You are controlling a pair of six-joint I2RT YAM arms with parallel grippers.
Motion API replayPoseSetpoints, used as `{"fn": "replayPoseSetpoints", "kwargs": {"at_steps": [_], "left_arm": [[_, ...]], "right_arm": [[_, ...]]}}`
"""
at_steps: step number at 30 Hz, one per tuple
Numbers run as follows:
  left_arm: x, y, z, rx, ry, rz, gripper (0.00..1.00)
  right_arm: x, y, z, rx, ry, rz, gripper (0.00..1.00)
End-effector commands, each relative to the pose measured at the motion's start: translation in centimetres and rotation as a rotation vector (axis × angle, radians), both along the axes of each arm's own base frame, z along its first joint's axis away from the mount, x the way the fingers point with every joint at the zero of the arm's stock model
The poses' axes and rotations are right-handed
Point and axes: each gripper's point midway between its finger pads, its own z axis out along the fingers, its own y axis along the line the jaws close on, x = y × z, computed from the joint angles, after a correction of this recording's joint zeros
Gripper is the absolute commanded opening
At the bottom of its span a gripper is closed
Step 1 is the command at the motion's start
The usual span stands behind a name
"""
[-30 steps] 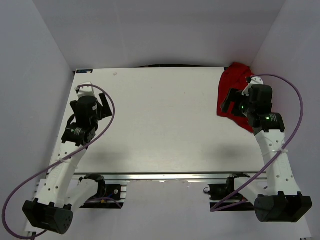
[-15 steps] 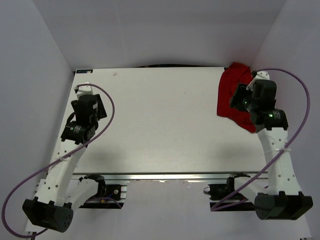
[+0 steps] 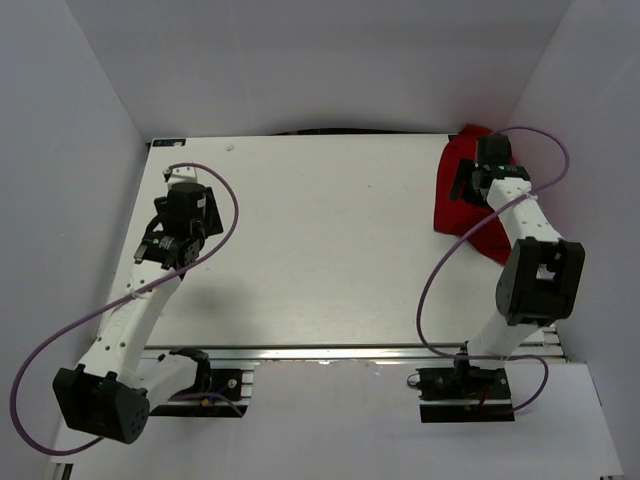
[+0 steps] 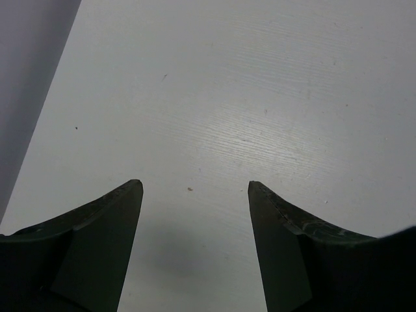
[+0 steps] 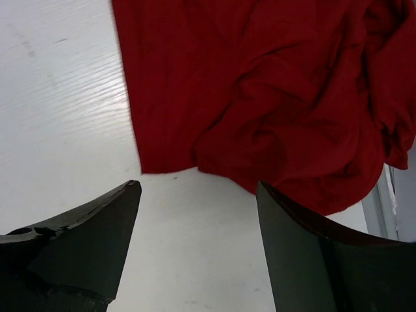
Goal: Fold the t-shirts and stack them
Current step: Grab crumpled tshirt from the corner of the board with the right arm, then move the tshirt to the center of the board
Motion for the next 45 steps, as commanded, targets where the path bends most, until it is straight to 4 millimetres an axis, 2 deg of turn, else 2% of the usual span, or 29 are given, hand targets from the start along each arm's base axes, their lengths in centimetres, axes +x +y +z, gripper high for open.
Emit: {"fn": "replayPoseSetpoints", "kwargs": {"at_steps": [1, 3, 5, 9, 10, 11, 13, 17, 21, 22, 24, 25, 28, 31, 33, 35, 36, 39, 40, 41, 43, 44, 45], "left_arm": [[0.3, -0.1, 1.4, -0.003, -0.039, -0.003, 0.77], [0.3, 0.0, 1.8, -0.002, -0.048, 0.001, 0.77], [0.2, 0.1, 2.1, 0.002, -0.052, 0.0, 0.77], [-0.1, 0.1, 2.1, 0.0, -0.054, -0.002, 0.77], [-0.1, 0.1, 2.0, -0.003, -0.055, -0.002, 0.77], [-0.2, 0.1, 2.0, -0.005, -0.057, -0.002, 0.77], [-0.4, 0.1, 1.8, -0.01, -0.05, -0.002, 0.77], [-0.8, 0.4, 1.8, -0.002, -0.046, 0.008, 0.77], [-1.3, 0.7, 2.4, 0.0, -0.068, 0.018, 0.77], [-1.4, 0.7, 2.5, -0.001, -0.071, 0.017, 0.77], [-1.5, 0.8, 2.7, -0.001, -0.073, 0.018, 0.78], [-1.6, 0.8, 2.8, -0.001, -0.076, 0.02, 0.78], [-1.7, 0.8, 3.2, -0.001, -0.079, 0.02, 0.78], [-1.8, 0.8, 3.4, -0.004, -0.083, 0.017, 0.78], [-1.9, 0.8, 3.5, -0.009, -0.088, 0.016, 0.78], [-2.0, 0.6, 3.4, -0.015, -0.089, 0.01, 0.78], [-2.0, 0.6, 3.4, -0.018, -0.089, 0.01, 0.78], [-2.1, 0.6, 3.6, -0.026, -0.098, 0.012, 0.78], [-2.1, 0.5, 3.7, -0.029, -0.099, 0.008, 0.78], [-2.2, 0.5, 3.8, -0.032, -0.099, 0.006, 0.78], [-2.2, 0.4, 4.0, -0.038, -0.105, 0.005, 0.78], [-2.2, 0.3, 4.1, -0.043, -0.111, 0.002, 0.78], [-2.3, 0.3, 4.3, -0.05, -0.121, 0.002, 0.78]], "right_arm": [[2.4, -2.9, 0.2, -0.004, -0.041, -0.096, 0.78], [2.7, -4.5, -1.0, 0.021, -0.036, -0.147, 0.75], [2.7, -5.9, -3.3, 0.037, 0.002, -0.179, 0.74], [2.5, -6.8, -5.5, 0.066, 0.038, -0.192, 0.74], [2.3, -6.9, -6.8, 0.075, 0.068, -0.203, 0.74], [2.3, -6.8, -7.3, 0.084, 0.081, -0.203, 0.7], [2.1, -6.7, -8.7, 0.102, 0.114, -0.202, 0.68], [1.6, -6.2, -10.5, 0.125, 0.179, -0.195, 0.68], [1.3, -5.6, -11.8, 0.156, 0.223, -0.179, 0.63], [1.1, -5.4, -12.2, 0.165, 0.237, -0.175, 0.52], [0.6, -5.1, -12.7, 0.181, 0.274, -0.174, 0.24], [0.5, -4.8, -12.6, 0.194, 0.282, -0.168, 0.0], [0.9, -4.8, -9.3, 0.196, 0.231, -0.168, 0.0], [2.4, -5.3, -1.7, 0.162, 0.085, -0.15, 0.0], [3.3, -5.8, 5.6, 0.123, -0.047, -0.133, 0.0], [3.3, -6.2, 11.3, 0.088, -0.154, -0.126, 0.0], [3.3, -6.3, 15.4, 0.066, -0.233, -0.121, 0.0], [2.5, -5.7, 22.2, 0.063, -0.389, -0.095, 0.0], [2.0, -5.4, 26.0, 0.062, -0.486, -0.081, 0.0], [1.6, -5.0, 28.1, 0.065, -0.541, -0.068, 0.0], [0.7, -3.7, 32.0, 0.087, -0.656, -0.012, 0.0], [-0.5, -3.0, 35.8, 0.093, -0.786, 0.01, 0.0], [-1.1, -2.4, 37.6, 0.103, -0.856, 0.029, 0.0]]}}
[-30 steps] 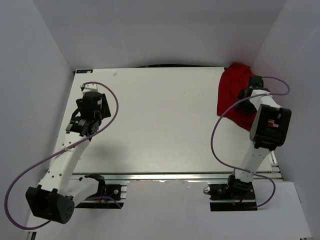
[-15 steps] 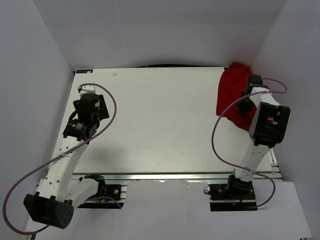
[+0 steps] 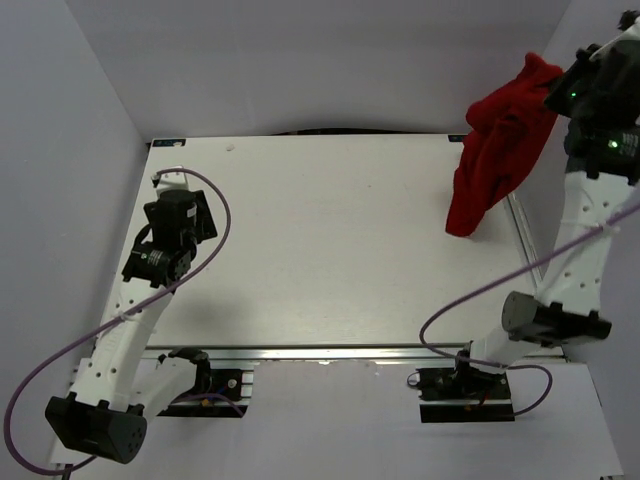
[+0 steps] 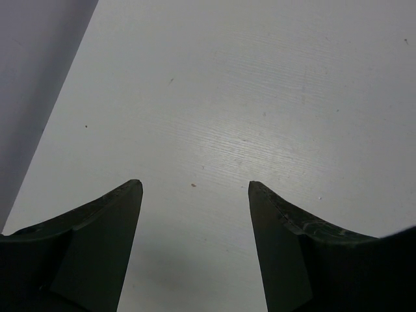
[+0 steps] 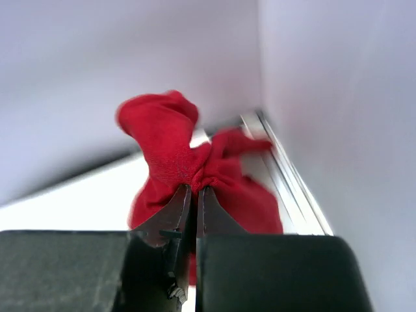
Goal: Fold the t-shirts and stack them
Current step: Move the tshirt to the center of the board
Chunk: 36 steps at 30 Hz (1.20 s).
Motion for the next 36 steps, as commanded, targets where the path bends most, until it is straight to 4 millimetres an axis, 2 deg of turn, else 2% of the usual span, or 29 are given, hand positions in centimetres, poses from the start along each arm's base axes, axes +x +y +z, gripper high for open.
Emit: {"fn": "replayPoseSetpoints", "kwargs": {"at_steps": [1, 2, 4, 5, 7, 8, 9, 10, 11, 14, 15, 17, 18, 20, 21, 23, 24, 26, 27, 28, 29, 30, 31, 33, 36], "left_arm": [[-0.2, -0.4, 2.1, -0.04, -0.066, -0.014, 0.78], [-0.3, -0.5, 2.1, -0.044, -0.07, -0.014, 0.78], [-0.4, -0.6, 2.0, -0.056, -0.071, -0.016, 0.78], [-0.5, -0.6, 1.9, -0.061, -0.074, -0.015, 0.78], [-0.6, -0.7, 1.6, -0.071, -0.072, -0.018, 0.78], [-0.7, -0.7, 1.4, -0.069, -0.069, -0.017, 0.78], [-0.8, -0.7, 1.4, -0.072, -0.071, -0.018, 0.78], [-0.9, -0.7, 1.2, -0.073, -0.068, -0.018, 0.78], [-1.0, -0.7, 1.2, -0.074, -0.067, -0.018, 0.78], [-1.2, -0.6, 1.2, -0.075, -0.067, -0.016, 0.78], [-1.3, -0.6, 1.2, -0.076, -0.069, -0.017, 0.78], [-1.2, -0.7, 1.4, -0.082, -0.075, -0.02, 0.78], [-1.2, -0.8, 1.3, -0.085, -0.075, -0.02, 0.78], [-1.1, -0.9, 1.4, -0.092, -0.076, -0.025, 0.78], [-1.1, -0.9, 1.3, -0.093, -0.074, -0.024, 0.78], [-1.1, -1.0, 1.5, -0.097, -0.075, -0.026, 0.78], [-1.1, -1.0, 1.6, -0.098, -0.075, -0.025, 0.78], [-1.2, -0.8, 2.0, -0.095, -0.084, -0.02, 0.78], [-1.2, -0.8, 2.1, -0.093, -0.087, -0.017, 0.78], [-1.3, -0.7, 2.3, -0.089, -0.09, -0.015, 0.78], [-1.3, -0.5, 2.7, -0.084, -0.098, -0.008, 0.78], [-1.4, -0.5, 2.8, -0.083, -0.099, -0.009, 0.78], [-1.4, -0.4, 3.0, -0.079, -0.102, -0.008, 0.78], [-1.4, -0.3, 3.2, -0.075, -0.101, -0.005, 0.78], [-1.4, -0.4, 3.2, -0.076, -0.104, -0.01, 0.78]], "right_arm": [[-2.4, 3.4, 6.9, 0.021, -0.237, 0.141, 0.0], [-3.4, 4.4, 10.0, 0.043, -0.336, 0.175, 0.0], [-4.4, 7.1, 12.9, 0.057, -0.415, 0.312, 0.0], [-5.4, 9.1, 15.3, 0.063, -0.486, 0.42, 0.0], [-6.2, 10.8, 16.5, 0.118, -0.539, 0.508, 0.0], [-6.9, 11.6, 18.2, 0.113, -0.606, 0.56, 0.0], [-7.6, 13.0, 18.5, 0.131, -0.613, 0.638, 0.0], [-7.3, 13.6, 18.6, 0.159, -0.612, 0.677, 0.0], [-8.2, 15.0, 19.4, 0.194, -0.629, 0.753, 0.0], [-7.7, 17.7, 18.8, 0.242, -0.605, 0.86, 0.0], [-7.7, 19.7, 18.3, 0.258, -0.589, 0.909, 0.0], [-7.5, 22.0, 17.6, 0.241, -0.577, 0.938, 0.0], [-8.0, 25.2, 16.5, 0.258, -0.542, 1.004, 0.0], [-7.7, 27.7, 15.6, 0.251, -0.524, 0.998, 0.0], [-8.0, 30.6, 14.4, 0.238, -0.492, 1.05, 0.0], [-8.0, 33.8, 12.9, 0.231, -0.455, 1.066, 0.0], [-7.1, 35.1, 11.6, 0.198, -0.43, 1.067, 0.0], [-7.1, 37.4, 9.3, 0.171, -0.364, 1.047, 0.0], [-7.3, 37.6, 8.7, 0.134, -0.357, 1.034, 0.0], [-6.2, 38.2, 5.9, 0.109, -0.304, 0.99, 0.0], [-7.6, 38.1, 6.0, 0.105, -0.316, 0.991, 0.0], [-7.7, 37.9, 5.1, 0.101, -0.306, 0.968, 0.0], [-6.9, 38.0, 1.3, 0.08, -0.232, 0.946, 0.0], [-6.5, 36.6, 0.2, 0.059, -0.217, 0.869, 0.0], [-5.6, 36.0, -4.8, 0.001, -0.087, 0.82, 0.0]]}}
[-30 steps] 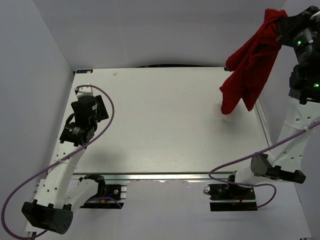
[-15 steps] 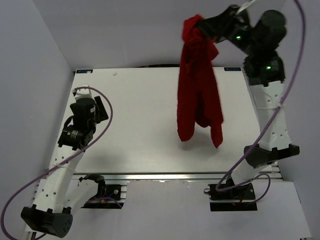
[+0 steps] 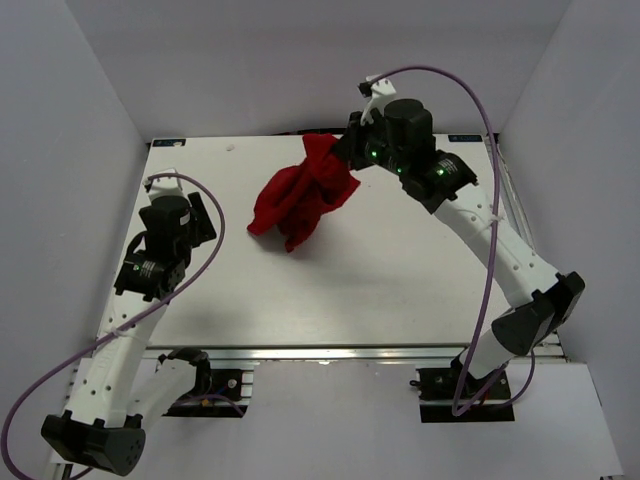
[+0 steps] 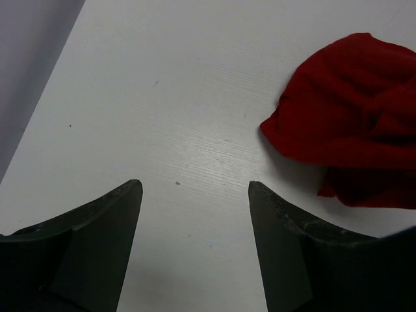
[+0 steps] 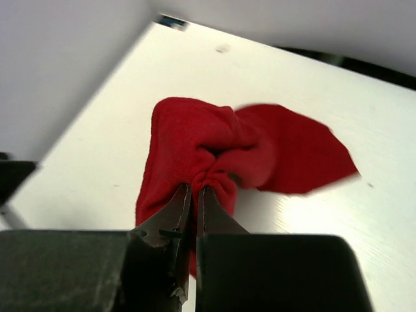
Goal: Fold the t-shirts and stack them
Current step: Move the tshirt to the center of the board
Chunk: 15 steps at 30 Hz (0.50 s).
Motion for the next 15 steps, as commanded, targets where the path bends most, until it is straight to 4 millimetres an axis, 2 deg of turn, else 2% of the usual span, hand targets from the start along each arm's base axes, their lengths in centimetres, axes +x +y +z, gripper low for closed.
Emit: {"fn": "replayPoseSetpoints", "kwargs": {"at_steps": [1, 4, 5, 6, 7, 8, 9, 10, 11, 14, 15], "left_arm": [[-0.2, 0.3, 1.7, 0.001, -0.042, 0.009, 0.78], [-0.2, 0.2, 1.3, -0.007, -0.042, 0.007, 0.78], [-0.1, 0.1, 1.2, -0.011, -0.045, 0.004, 0.78], [0.0, -0.1, 1.1, -0.019, -0.047, 0.003, 0.78], [0.0, -0.1, 0.7, -0.021, -0.041, 0.001, 0.78], [0.0, -0.1, 0.7, -0.023, -0.041, 0.002, 0.78], [0.0, -0.1, 0.7, -0.028, -0.041, 0.006, 0.78], [-0.1, 0.1, 0.7, -0.024, -0.041, 0.018, 0.78], [-0.2, 0.2, 0.6, -0.021, -0.035, 0.027, 0.78], [-0.4, 0.4, 0.8, -0.006, -0.021, 0.027, 0.78], [-0.4, 0.4, 0.7, 0.004, -0.012, 0.023, 0.79]], "right_arm": [[1.5, -3.1, 0.7, -0.04, -0.086, -0.153, 0.0], [2.1, -2.6, -5.1, -0.142, 0.025, -0.14, 0.0], [2.4, -2.1, -8.7, -0.204, 0.099, -0.13, 0.0], [2.6, -1.9, -10.6, -0.238, 0.141, -0.123, 0.0], [2.9, -2.0, -11.8, -0.271, 0.167, -0.139, 0.06], [3.9, -1.8, -13.5, -0.302, 0.202, -0.158, 0.17], [3.8, -2.2, -14.4, -0.341, 0.234, -0.174, 0.32], [4.1, -2.5, -14.5, -0.356, 0.234, -0.194, 0.78], [4.4, -2.5, -14.4, -0.364, 0.23, -0.202, 0.89], [4.8, -4.2, -12.6, -0.378, 0.2, -0.285, 0.89], [4.7, -4.8, -12.6, -0.393, 0.194, -0.296, 0.89]]}}
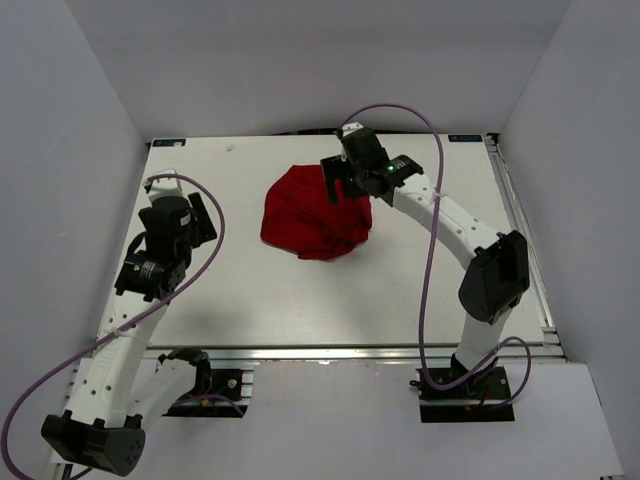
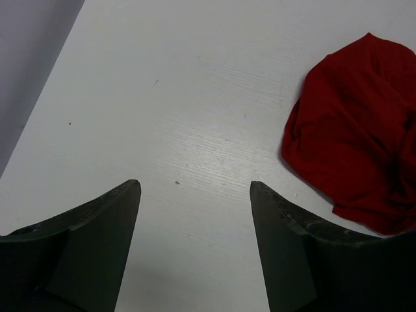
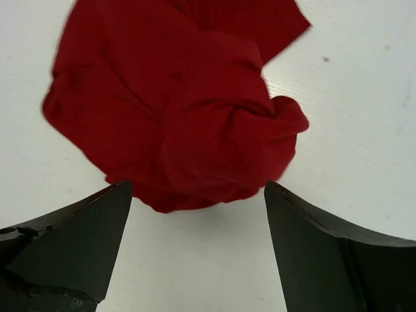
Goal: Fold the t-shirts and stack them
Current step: Move the tshirt to the center of the board, then flatten out the tshirt
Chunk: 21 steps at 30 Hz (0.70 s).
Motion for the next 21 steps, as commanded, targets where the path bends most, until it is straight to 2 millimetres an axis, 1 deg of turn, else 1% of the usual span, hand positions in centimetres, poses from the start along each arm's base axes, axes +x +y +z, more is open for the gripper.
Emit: {"fn": "replayPoseSetpoints", "kwargs": {"at_steps": [1, 2, 3, 4, 5, 6, 7, 8, 9, 10, 11, 12, 13, 14, 15, 16, 19, 20, 21], "left_arm": [[-0.4, 0.4, 0.3, 0.021, 0.018, 0.01, 0.8], [-0.3, 0.4, 0.3, 0.026, 0.024, 0.009, 0.8], [-0.3, 0.3, 0.2, 0.029, 0.034, 0.003, 0.8], [-0.2, 0.3, -0.2, 0.034, 0.052, 0.005, 0.8], [-0.1, 0.3, -0.2, 0.033, 0.053, 0.005, 0.8], [0.0, 0.2, -0.4, 0.029, 0.057, 0.003, 0.8], [0.2, 0.0, -0.4, 0.023, 0.053, -0.001, 0.8], [0.3, -0.3, -0.8, 0.009, 0.058, -0.01, 0.8], [0.6, -0.6, -0.9, -0.003, 0.052, -0.022, 0.8], [0.7, -0.6, -1.2, -0.008, 0.054, -0.018, 0.8], [1.0, -1.1, -2.1, -0.022, 0.072, -0.032, 0.8], [1.1, -1.3, -2.5, -0.027, 0.079, -0.035, 0.8], [1.4, -1.5, -2.6, -0.035, 0.075, -0.04, 0.8], [1.6, -1.6, -3.0, -0.039, 0.084, -0.041, 0.79], [1.8, -1.7, -3.8, -0.035, 0.109, -0.04, 0.78], [2.0, -1.7, -4.0, -0.033, 0.117, -0.04, 0.77], [2.4, -1.9, -5.4, -0.035, 0.152, -0.036, 0.76], [2.8, -1.8, -5.6, -0.04, 0.145, -0.019, 0.73], [3.0, -1.9, -6.8, -0.041, 0.163, -0.011, 0.68]], "right_arm": [[0.6, -2.8, 6.5, -0.004, -0.155, -0.104, 0.89], [0.3, -3.5, 7.3, 0.0, -0.174, -0.117, 0.89], [0.2, -4.0, 7.5, -0.003, -0.181, -0.127, 0.89], [0.1, -5.3, 7.9, -0.014, -0.194, -0.158, 0.89], [0.1, -6.0, 8.1, -0.019, -0.199, -0.178, 0.89], [0.2, -6.9, 8.2, -0.026, -0.2, -0.2, 0.9], [0.2, -8.1, 8.0, -0.038, -0.188, -0.222, 0.89], [0.0, -8.9, 8.3, -0.04, -0.19, -0.235, 0.89], [-0.4, -10.1, 7.5, -0.048, -0.165, -0.264, 0.89], [-0.6, -10.4, 7.0, -0.045, -0.152, -0.257, 0.85], [-0.9, -10.5, 6.1, -0.041, -0.135, -0.241, 0.82], [-1.2, -10.2, 5.3, -0.028, -0.114, -0.217, 0.65], [-1.4, -10.2, 4.4, -0.025, -0.102, -0.202, 0.55], [-1.7, -10.2, 2.7, -0.039, -0.081, -0.183, 0.48], [-2.1, -9.8, 1.8, -0.036, -0.058, -0.156, 0.38], [-2.3, -9.7, 0.2, -0.048, -0.027, -0.141, 0.37], [-2.4, -8.7, -1.9, -0.047, 0.009, -0.091, 0.43], [-2.5, -8.4, -2.6, -0.04, 0.018, -0.076, 0.45], [-2.4, -8.2, -3.0, -0.031, 0.024, -0.072, 0.45]]}}
